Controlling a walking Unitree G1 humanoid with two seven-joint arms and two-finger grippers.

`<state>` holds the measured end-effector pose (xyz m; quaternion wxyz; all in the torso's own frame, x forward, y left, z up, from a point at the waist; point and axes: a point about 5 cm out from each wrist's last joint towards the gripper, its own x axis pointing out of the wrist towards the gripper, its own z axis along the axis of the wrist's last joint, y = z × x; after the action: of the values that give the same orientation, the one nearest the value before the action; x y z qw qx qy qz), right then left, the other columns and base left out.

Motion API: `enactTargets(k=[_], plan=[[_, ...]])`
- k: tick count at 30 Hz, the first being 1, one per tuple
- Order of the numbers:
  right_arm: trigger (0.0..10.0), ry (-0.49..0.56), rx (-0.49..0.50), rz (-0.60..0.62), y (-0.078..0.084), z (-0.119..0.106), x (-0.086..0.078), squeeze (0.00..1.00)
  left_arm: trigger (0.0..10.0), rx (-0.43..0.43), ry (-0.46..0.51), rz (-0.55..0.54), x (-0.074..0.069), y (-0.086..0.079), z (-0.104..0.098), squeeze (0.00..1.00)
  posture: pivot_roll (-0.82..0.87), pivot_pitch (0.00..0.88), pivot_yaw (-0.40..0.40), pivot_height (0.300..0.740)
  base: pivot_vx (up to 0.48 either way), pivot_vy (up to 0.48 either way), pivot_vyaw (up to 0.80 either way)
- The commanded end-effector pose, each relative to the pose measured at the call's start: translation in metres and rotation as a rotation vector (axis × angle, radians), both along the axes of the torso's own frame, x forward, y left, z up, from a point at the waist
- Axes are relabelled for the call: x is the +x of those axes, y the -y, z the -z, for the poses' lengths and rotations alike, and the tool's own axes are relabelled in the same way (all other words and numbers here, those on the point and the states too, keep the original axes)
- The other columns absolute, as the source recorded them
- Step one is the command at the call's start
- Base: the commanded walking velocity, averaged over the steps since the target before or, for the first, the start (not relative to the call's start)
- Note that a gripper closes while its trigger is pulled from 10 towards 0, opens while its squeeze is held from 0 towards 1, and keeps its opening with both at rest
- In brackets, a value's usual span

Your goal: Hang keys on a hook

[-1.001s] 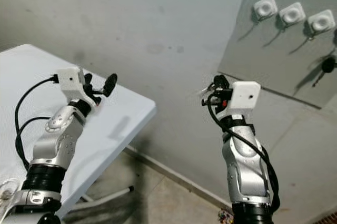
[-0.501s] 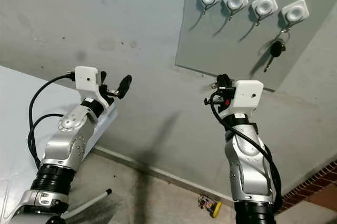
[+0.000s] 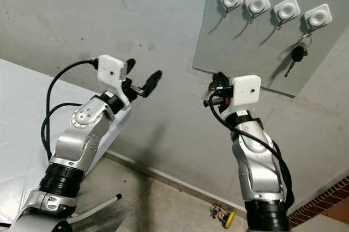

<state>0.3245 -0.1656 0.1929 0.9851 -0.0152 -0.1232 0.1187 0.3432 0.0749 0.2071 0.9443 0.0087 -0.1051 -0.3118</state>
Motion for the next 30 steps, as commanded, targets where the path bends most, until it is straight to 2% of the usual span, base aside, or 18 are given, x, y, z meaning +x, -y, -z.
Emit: enactTargets(k=[1, 6, 9, 12, 16, 23, 30], plan=[[10.0, 0.039, 0.011, -0.022, 0.000, -0.012, 0.006, 0.00, 10.0, 0.024, 0.064, 0.068, -0.002, 0.012, -0.016, 0.00, 0.03, 0.000, -0.060, 0.711, 0.000, 0.000, 0.00], [10.0, 0.103, 0.036, -0.014, 0.001, -0.028, 0.018, 0.00, 10.0, 0.014, 0.107, 0.128, -0.004, 0.021, -0.030, 0.00, 0.02, 0.000, -0.054, 0.711, 0.000, 0.000, 0.00], [10.0, 0.121, 0.091, -0.015, 0.003, -0.035, 0.023, 0.00, 10.0, 0.027, 0.123, 0.138, -0.003, 0.023, -0.033, 0.00, 0.02, 0.000, -0.051, 0.711, 0.000, 0.000, 0.00], [10.0, 0.188, 0.150, -0.022, 0.006, -0.051, 0.031, 0.00, 10.0, 0.032, 0.144, 0.163, 0.000, 0.027, -0.040, 0.00, 0.01, 0.000, -0.046, 0.711, 0.000, 0.000, 0.00], [10.0, 0.213, 0.174, -0.026, 0.007, -0.060, 0.037, 0.00, 10.0, 0.027, 0.148, 0.180, 0.001, 0.028, -0.044, 0.00, 0.01, 0.000, -0.040, 0.711, 0.000, 0.000, 0.00], [10.0, 0.277, 0.284, -0.045, 0.009, -0.079, 0.049, 0.00, 10.0, 0.028, 0.176, 0.203, 0.003, 0.032, -0.053, 0.00, 0.01, 0.000, -0.036, 0.711, 0.000, 0.000, 0.00], [10.0, 0.285, 0.351, -0.076, 0.006, -0.090, 0.059, 0.00, 10.0, 0.025, 0.182, 0.216, 0.004, 0.037, -0.055, 0.00, 0.01, 0.000, -0.037, 0.711, 0.000, 0.000, 0.00]])
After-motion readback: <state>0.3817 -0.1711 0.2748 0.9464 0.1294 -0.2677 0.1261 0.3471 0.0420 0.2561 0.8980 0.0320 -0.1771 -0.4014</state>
